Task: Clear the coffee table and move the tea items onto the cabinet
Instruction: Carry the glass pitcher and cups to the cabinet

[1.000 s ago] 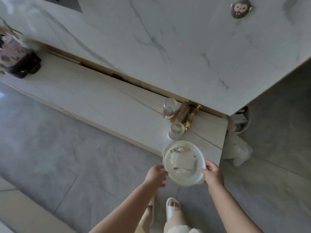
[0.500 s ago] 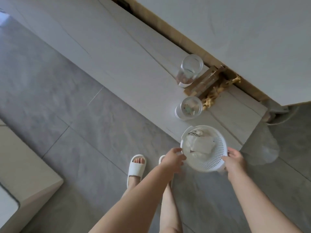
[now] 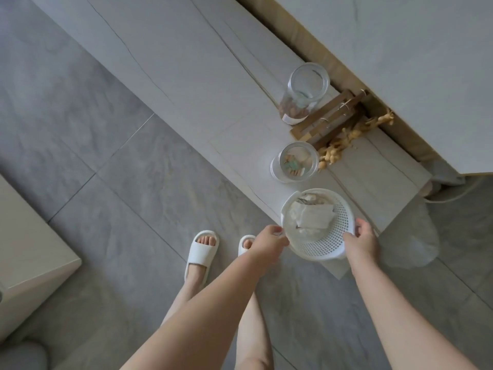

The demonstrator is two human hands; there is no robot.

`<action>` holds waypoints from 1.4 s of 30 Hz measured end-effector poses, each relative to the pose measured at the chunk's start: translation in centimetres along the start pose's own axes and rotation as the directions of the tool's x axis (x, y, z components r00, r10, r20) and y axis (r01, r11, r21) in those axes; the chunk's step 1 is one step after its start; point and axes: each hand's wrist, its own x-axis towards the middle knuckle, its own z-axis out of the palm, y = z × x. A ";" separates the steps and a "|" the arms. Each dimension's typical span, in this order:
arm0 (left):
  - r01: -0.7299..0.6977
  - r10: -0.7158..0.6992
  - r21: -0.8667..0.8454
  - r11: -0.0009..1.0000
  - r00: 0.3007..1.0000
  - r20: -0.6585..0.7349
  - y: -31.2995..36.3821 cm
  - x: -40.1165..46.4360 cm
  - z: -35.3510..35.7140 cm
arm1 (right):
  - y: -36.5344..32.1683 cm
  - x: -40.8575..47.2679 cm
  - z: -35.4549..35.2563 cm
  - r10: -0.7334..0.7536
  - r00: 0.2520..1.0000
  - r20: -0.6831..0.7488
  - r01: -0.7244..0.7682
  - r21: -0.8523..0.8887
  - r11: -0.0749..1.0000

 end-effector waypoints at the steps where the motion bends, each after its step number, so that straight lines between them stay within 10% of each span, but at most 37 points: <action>1: -0.014 0.015 0.043 0.999 1.000 -0.014 0.1 -0.6 -0.2 | -0.5 -0.8 -0.4 -0.095 0.995 -0.016 0.093 -0.104 0.990; 7: -0.093 0.129 0.255 0.962 0.984 -0.127 0.3 -7.8 -4.2 | -5.2 -8.0 -3.3 -0.459 0.833 0.310 0.553 -0.494 0.671; 15: -0.117 0.259 0.399 0.910 0.909 -0.325 -3.0 -20.1 -13.4 | -12.9 -19.7 -2.5 -0.665 0.504 0.552 0.849 -0.457 0.265; 30: -0.055 0.242 0.264 0.963 0.613 -0.753 -19.2 -36.4 -28.6 | -23.3 -45.0 10.6 -0.598 -0.076 0.798 0.887 -0.220 -0.405; 42: -0.055 0.058 0.035 0.998 0.508 -0.860 -34.5 -42.7 -39.4 | -22.9 -62.1 22.4 -0.486 -0.205 0.849 0.828 -0.115 -0.549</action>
